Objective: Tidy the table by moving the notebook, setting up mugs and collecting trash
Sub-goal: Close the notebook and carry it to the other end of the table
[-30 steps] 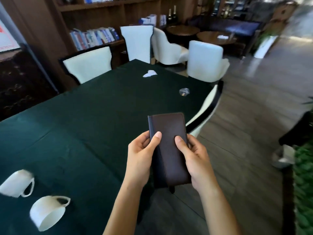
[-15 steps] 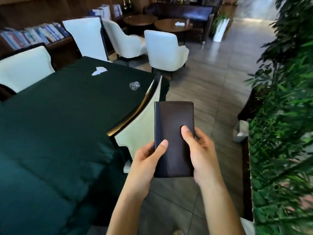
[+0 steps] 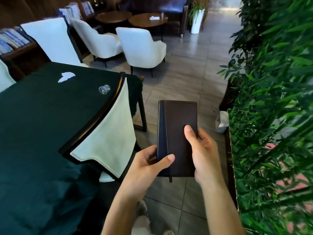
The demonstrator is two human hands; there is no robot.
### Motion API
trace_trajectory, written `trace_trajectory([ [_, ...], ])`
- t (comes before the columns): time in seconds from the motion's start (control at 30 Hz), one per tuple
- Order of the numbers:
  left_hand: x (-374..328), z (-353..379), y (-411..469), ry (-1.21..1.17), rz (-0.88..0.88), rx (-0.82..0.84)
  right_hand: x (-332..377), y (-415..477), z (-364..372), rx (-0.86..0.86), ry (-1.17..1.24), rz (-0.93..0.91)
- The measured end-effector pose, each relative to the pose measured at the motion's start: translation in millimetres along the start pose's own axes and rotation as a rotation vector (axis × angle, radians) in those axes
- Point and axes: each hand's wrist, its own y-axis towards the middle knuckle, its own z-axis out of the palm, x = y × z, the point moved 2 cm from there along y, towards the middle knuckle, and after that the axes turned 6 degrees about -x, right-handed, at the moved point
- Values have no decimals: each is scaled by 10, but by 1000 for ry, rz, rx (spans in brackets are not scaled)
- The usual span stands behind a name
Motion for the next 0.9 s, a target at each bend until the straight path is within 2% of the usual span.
trace_trajectory([
  [0.2, 18, 94, 606, -34, -21, 90, 26, 472, -52, -55, 23, -34],
  [0.43, -337, 34, 1588, -44, 24, 139, 264, 1260, 200, -8, 56, -72],
  [0.6, -621, 0, 2249, -145, 7, 132, 427, 1741, 445, 11, 17, -86],
  [0.9, -824, -183, 3231, -166, 38, 107, 466, 2620, 838, 2, -39, -90],
])
